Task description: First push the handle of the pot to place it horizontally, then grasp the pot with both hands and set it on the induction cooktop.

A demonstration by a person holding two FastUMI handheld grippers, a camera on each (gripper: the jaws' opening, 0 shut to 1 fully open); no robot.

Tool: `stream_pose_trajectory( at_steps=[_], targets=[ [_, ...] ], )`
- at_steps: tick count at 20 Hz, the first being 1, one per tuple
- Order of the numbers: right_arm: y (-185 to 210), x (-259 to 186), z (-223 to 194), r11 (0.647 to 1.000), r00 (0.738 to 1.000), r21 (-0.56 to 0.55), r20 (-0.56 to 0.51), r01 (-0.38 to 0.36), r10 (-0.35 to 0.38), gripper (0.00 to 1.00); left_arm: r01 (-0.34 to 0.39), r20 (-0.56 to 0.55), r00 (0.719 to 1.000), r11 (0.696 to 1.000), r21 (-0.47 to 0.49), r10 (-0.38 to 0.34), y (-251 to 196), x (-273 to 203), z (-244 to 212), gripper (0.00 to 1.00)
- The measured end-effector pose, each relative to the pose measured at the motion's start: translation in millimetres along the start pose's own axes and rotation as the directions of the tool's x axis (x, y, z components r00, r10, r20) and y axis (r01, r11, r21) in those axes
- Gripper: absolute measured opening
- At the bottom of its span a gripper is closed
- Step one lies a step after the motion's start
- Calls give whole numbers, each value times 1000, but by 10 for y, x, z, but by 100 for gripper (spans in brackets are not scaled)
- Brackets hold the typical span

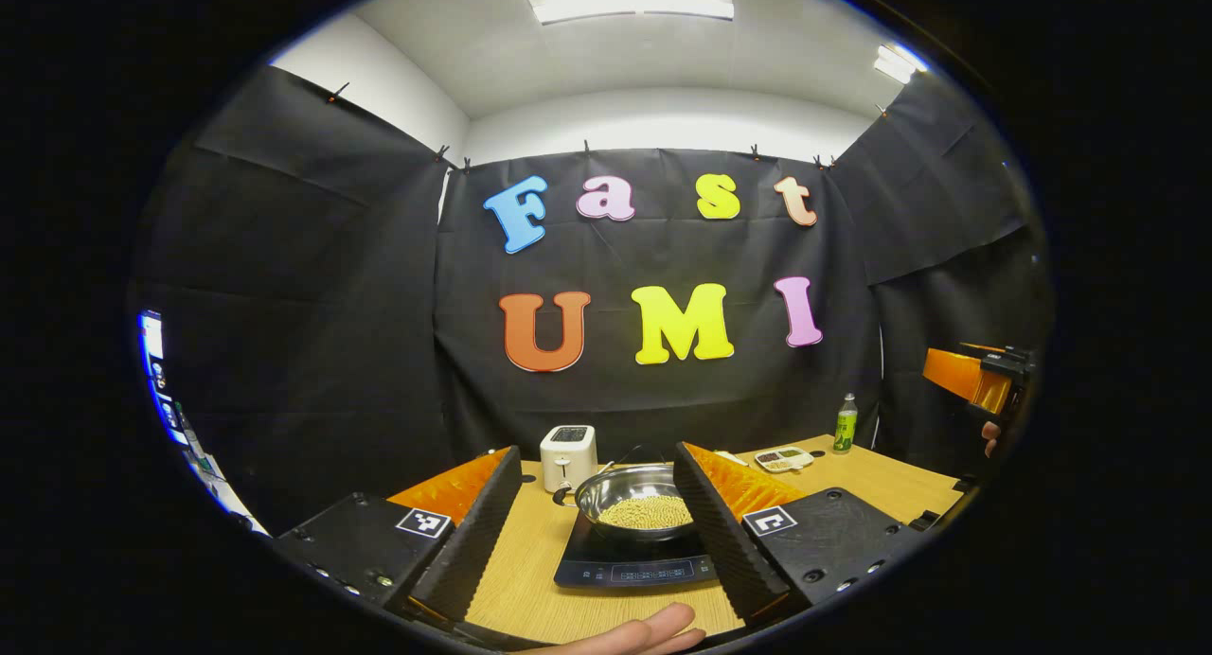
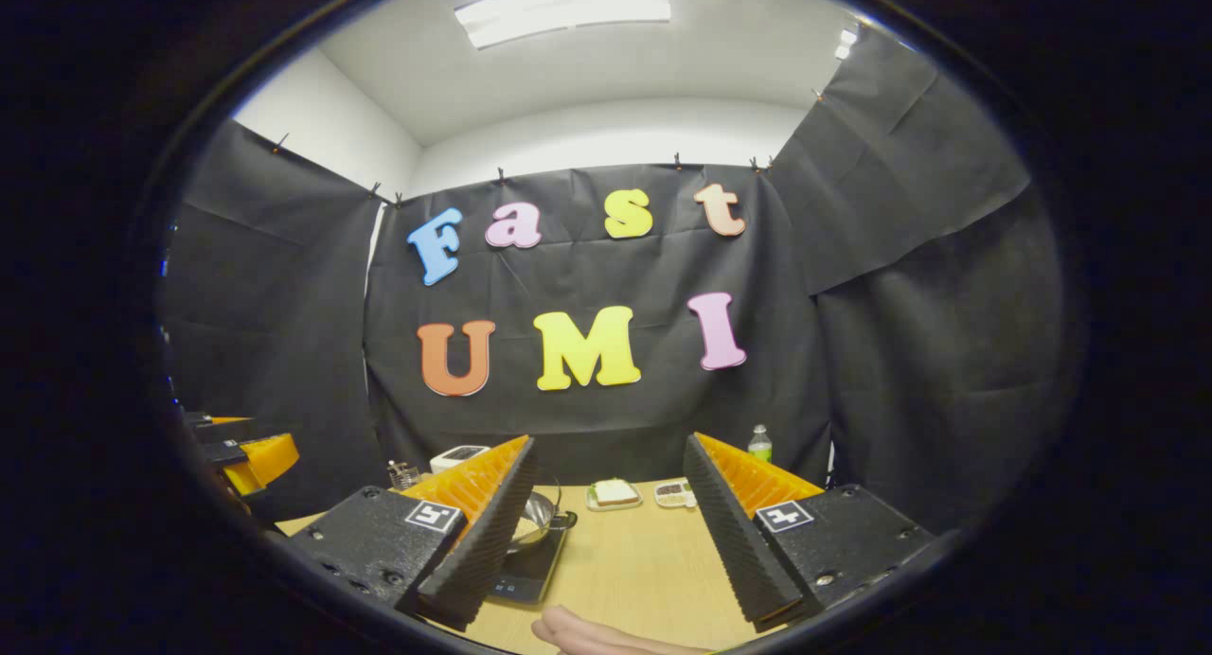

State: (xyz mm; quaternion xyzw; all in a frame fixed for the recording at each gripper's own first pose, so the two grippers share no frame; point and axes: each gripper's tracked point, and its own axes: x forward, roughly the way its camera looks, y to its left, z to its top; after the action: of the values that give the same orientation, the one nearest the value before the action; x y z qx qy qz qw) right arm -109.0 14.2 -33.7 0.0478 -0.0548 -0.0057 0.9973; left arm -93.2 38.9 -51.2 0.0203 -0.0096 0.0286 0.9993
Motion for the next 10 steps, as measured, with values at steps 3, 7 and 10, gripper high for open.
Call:
stream_pose_trajectory(
  at_steps=[3, 7, 10],
  targets=[
    [-17, -18, 44, 1000, 1000, -10, 10, 2, -2, 98, 6, -1, 1000, 1000, 4, -6, -27, -12, 3, 96],
    [-44, -14, 80, 1000, 1000, 4, 18, 13, -13, 97, 12, 1, 1000, 1000, 10, -12, -49, 5, 18, 96],
    [-47, -7, 68, 1000, 1000, 0, 10, 13, -13, 98, 13, 5, 1000, 1000, 13, -13, -53, -25, 50, 88]
  ],
)
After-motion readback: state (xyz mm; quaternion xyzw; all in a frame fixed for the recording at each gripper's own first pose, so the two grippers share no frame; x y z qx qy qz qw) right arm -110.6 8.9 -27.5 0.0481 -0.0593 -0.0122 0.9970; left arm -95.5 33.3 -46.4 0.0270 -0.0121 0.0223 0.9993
